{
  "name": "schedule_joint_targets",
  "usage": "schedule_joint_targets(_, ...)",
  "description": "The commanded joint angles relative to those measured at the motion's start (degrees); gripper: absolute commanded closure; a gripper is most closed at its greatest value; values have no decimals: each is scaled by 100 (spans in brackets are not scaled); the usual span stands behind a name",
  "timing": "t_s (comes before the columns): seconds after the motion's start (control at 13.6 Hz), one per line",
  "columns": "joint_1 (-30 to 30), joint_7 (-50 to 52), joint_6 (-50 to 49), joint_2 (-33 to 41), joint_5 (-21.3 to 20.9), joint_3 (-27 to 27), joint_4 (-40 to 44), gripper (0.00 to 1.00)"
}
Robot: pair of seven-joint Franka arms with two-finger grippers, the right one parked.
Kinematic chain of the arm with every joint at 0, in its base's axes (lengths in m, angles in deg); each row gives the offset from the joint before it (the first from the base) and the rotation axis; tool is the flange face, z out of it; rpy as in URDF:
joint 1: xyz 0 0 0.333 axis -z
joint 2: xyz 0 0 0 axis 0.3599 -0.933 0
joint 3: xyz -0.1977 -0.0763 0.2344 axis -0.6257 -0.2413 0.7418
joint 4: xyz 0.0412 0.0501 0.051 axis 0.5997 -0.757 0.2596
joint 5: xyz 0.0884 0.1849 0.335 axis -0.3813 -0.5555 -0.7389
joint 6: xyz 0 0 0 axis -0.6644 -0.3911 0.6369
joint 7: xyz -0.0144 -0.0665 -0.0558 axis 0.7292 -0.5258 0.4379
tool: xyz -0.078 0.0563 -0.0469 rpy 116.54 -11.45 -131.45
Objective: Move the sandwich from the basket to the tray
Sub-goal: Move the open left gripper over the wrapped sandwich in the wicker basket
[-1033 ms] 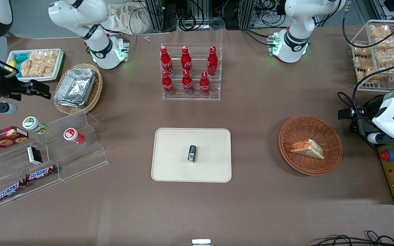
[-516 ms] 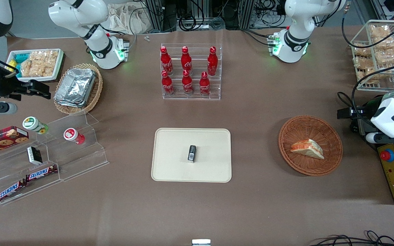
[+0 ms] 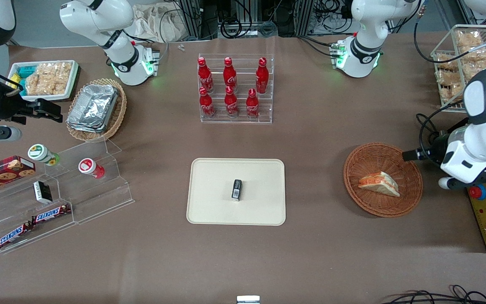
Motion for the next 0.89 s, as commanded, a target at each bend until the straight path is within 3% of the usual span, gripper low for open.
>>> schedule_joint_targets(0.0,-54,1406,746,49,55,-36,-448,1)
schedule_joint_targets(0.22,-54,2577,1406,-118,37,-27,-861,1)
schedule_joint_targets(0.81,-54,4381,2787,-338,-7,-18,-1696,1)
